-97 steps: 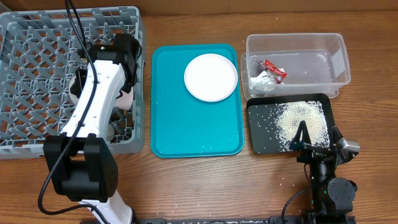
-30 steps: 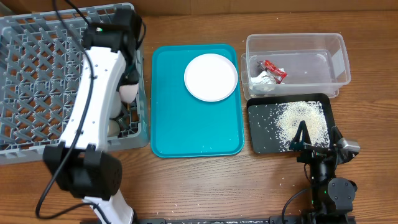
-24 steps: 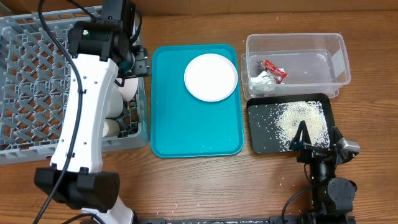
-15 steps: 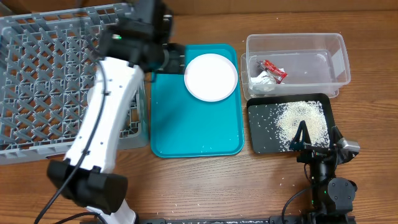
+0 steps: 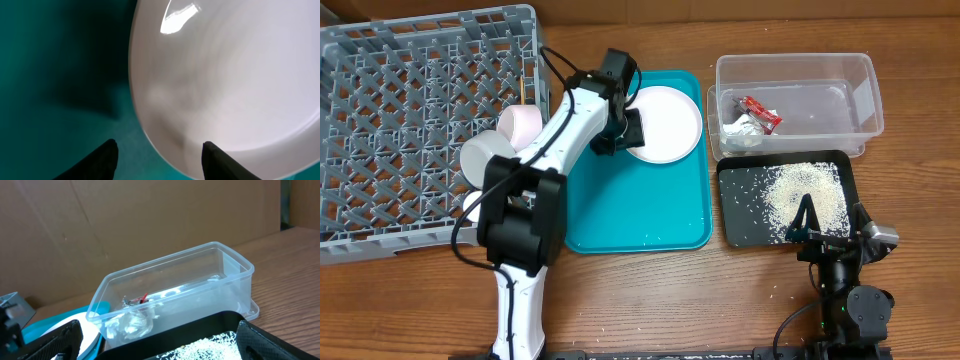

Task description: Sort waste into correct bins and load items into the dishwasher

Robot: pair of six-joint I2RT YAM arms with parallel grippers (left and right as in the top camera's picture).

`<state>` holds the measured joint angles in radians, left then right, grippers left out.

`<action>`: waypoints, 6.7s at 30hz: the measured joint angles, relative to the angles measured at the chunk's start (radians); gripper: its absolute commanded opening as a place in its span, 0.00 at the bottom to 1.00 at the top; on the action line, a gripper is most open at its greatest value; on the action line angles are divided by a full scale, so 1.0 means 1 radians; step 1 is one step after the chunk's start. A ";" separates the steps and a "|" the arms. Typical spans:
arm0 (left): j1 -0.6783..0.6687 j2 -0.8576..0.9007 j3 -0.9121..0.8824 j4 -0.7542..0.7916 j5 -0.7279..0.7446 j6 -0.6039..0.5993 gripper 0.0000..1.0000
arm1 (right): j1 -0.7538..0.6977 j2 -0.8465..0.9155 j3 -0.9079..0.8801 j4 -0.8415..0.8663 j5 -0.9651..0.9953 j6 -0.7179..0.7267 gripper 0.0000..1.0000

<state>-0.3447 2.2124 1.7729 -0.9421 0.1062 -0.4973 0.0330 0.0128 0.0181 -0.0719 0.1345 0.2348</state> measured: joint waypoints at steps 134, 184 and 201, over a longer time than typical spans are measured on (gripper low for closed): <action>0.130 -2.080 -1.313 0.638 -0.163 0.401 1.00 | 0.000 0.000 0.000 0.000 0.000 0.000 1.00; 0.130 -2.197 -1.741 0.832 -0.163 0.401 1.00 | 0.000 0.000 0.000 0.000 0.000 0.001 1.00; 0.130 -2.197 -1.741 0.831 -0.163 0.401 1.00 | 0.000 0.000 0.000 0.000 0.000 0.000 1.00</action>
<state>-0.2150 0.0151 0.0322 -0.1108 -0.0566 -0.0967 0.0326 0.0128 0.0181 -0.0715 0.1345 0.2352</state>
